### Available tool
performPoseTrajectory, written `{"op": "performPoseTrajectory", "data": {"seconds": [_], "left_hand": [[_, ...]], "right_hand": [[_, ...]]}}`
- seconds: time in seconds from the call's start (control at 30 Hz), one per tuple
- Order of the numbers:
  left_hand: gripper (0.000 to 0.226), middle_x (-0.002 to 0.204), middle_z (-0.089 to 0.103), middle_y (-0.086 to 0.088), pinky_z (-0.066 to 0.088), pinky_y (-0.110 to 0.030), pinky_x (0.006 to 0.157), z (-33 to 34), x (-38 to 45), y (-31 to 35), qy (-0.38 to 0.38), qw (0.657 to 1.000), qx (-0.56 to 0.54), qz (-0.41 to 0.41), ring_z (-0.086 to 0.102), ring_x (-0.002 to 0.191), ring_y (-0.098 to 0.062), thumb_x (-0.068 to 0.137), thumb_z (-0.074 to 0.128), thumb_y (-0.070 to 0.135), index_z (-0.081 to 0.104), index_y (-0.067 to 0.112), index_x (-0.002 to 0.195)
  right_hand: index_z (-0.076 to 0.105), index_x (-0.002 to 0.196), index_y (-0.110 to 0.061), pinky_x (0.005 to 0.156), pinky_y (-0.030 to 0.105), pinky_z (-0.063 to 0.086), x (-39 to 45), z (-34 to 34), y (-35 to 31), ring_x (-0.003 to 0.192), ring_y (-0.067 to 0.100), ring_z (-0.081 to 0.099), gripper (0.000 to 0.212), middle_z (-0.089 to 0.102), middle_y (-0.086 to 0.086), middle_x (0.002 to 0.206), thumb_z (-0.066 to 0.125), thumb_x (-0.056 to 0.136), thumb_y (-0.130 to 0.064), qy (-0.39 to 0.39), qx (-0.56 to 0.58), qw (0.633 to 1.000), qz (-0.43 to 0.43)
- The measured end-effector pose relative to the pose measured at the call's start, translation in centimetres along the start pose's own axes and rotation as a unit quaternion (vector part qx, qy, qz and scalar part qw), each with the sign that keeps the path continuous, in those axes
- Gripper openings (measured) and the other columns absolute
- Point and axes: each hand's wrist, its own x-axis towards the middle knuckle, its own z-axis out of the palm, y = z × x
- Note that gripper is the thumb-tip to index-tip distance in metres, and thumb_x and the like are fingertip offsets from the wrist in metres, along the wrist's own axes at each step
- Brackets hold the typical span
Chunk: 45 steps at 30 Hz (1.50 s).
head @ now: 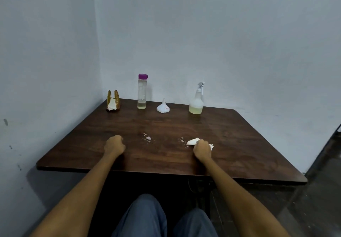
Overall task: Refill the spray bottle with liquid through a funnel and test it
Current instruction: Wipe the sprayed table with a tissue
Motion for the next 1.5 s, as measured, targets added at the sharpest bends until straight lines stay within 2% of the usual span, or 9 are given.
{"op": "performPoseTrajectory", "data": {"seconds": [0.1, 0.33, 0.47, 0.53, 0.73, 0.9, 1.07, 1.27, 1.5], "left_hand": [[0.03, 0.128, 0.057, -0.015, 0.047, -0.036, 0.097, -0.4, 1.3, -0.7, -0.029, 0.999, 0.018, -0.017, 0.054, 0.117, -0.031, 0.094, 0.049, 0.012, 0.059, 0.006, 0.122], [0.039, 0.131, 0.052, -0.016, 0.048, -0.034, 0.091, -1.5, 3.8, -0.6, -0.104, 0.992, 0.038, -0.065, 0.055, 0.116, -0.029, 0.099, 0.046, 0.027, 0.051, 0.002, 0.127], [0.061, 0.136, 0.048, -0.015, 0.052, -0.026, 0.058, -2.1, 5.0, -0.8, -0.136, 0.957, -0.197, -0.163, 0.053, 0.112, -0.025, 0.102, 0.036, 0.03, 0.008, 0.008, 0.152], [0.068, 0.129, 0.055, -0.014, 0.05, -0.027, 0.057, -2.7, 4.9, -0.9, -0.138, 0.932, -0.275, -0.193, 0.051, 0.115, -0.024, 0.102, 0.032, 0.035, -0.009, 0.013, 0.151], [0.071, 0.11, 0.058, -0.013, 0.048, -0.027, 0.054, -2.2, 4.7, -0.5, -0.095, 0.946, -0.241, -0.197, 0.05, 0.079, -0.018, 0.1, 0.03, 0.045, -0.004, 0.011, 0.152], [0.072, 0.133, 0.053, -0.016, 0.051, -0.029, 0.058, -1.7, 4.7, -0.2, -0.07, 0.975, -0.129, -0.167, 0.058, 0.105, -0.026, 0.099, 0.023, 0.049, -0.004, 0.009, 0.152], [0.059, 0.141, 0.044, -0.021, 0.041, -0.042, 0.1, -1.8, 3.8, -0.1, -0.005, 0.994, -0.01, -0.109, 0.047, 0.126, -0.035, 0.102, 0.023, 0.039, 0.022, 0.002, 0.147], [0.053, 0.136, 0.049, -0.022, 0.035, -0.046, 0.104, -2.3, 5.4, -2.2, 0.017, 0.998, 0.026, -0.054, 0.047, 0.126, -0.035, 0.102, 0.028, 0.036, 0.028, 0.002, 0.143], [0.057, 0.138, 0.044, -0.027, 0.037, -0.043, 0.103, -1.9, 7.4, -4.2, 0.002, 0.993, -0.07, -0.099, 0.046, 0.126, -0.038, 0.102, 0.031, 0.034, 0.025, -0.005, 0.143]], "right_hand": [[0.069, 0.108, -0.032, 0.103, 0.035, 0.027, -0.8, 1.8, -2.1, 0.11, 0.016, 0.059, 0.048, 0.068, -0.007, 0.116, 0.035, 0.085, -0.008, 0.022, 0.011, 0.999, -0.026], [0.064, 0.114, -0.026, 0.1, 0.033, 0.025, 0.4, 6.5, -8.8, 0.118, 0.02, 0.052, 0.046, 0.062, -0.002, 0.121, 0.039, 0.086, 0.0, -0.001, 0.027, 0.999, -0.017], [0.068, 0.107, -0.028, 0.081, 0.028, 0.039, -0.1, 10.0, -15.0, 0.107, 0.024, 0.059, 0.039, 0.065, 0.001, 0.114, 0.048, 0.08, -0.006, -0.071, 0.029, 0.992, -0.096], [0.068, 0.107, -0.028, 0.092, 0.037, 0.038, -1.2, 11.5, -17.9, 0.11, 0.026, 0.056, 0.037, 0.062, 0.001, 0.117, 0.051, 0.079, -0.012, -0.098, -0.024, 0.983, -0.154], [0.039, 0.133, 0.004, 0.111, 0.047, 0.021, -2.1, 11.9, -18.5, 0.133, 0.038, 0.032, 0.043, 0.038, 0.023, 0.142, 0.033, 0.099, -0.022, -0.203, -0.09, 0.943, -0.247], [0.061, 0.114, -0.012, 0.093, 0.04, 0.042, 0.8, 6.1, -12.7, 0.114, 0.029, 0.058, 0.033, 0.06, 0.008, 0.123, 0.041, 0.089, -0.016, -0.13, -0.158, 0.965, -0.167], [0.07, 0.097, -0.021, 0.099, 0.044, 0.042, 3.9, 2.5, -3.8, 0.108, 0.028, 0.061, 0.031, 0.066, 0.001, 0.114, 0.043, 0.082, -0.017, -0.063, -0.15, 0.987, 0.003], [0.046, 0.135, -0.003, 0.113, 0.037, 0.021, 5.0, 1.1, -5.0, 0.136, 0.029, 0.036, 0.046, 0.042, 0.014, 0.144, 0.032, 0.098, -0.026, -0.049, -0.177, 0.972, 0.147], [0.055, 0.127, -0.003, 0.11, 0.037, 0.032, 5.3, 8.6, -14.5, 0.127, 0.029, 0.046, 0.045, 0.051, 0.014, 0.136, 0.034, 0.093, -0.023, -0.118, -0.117, 0.985, 0.051]]}}
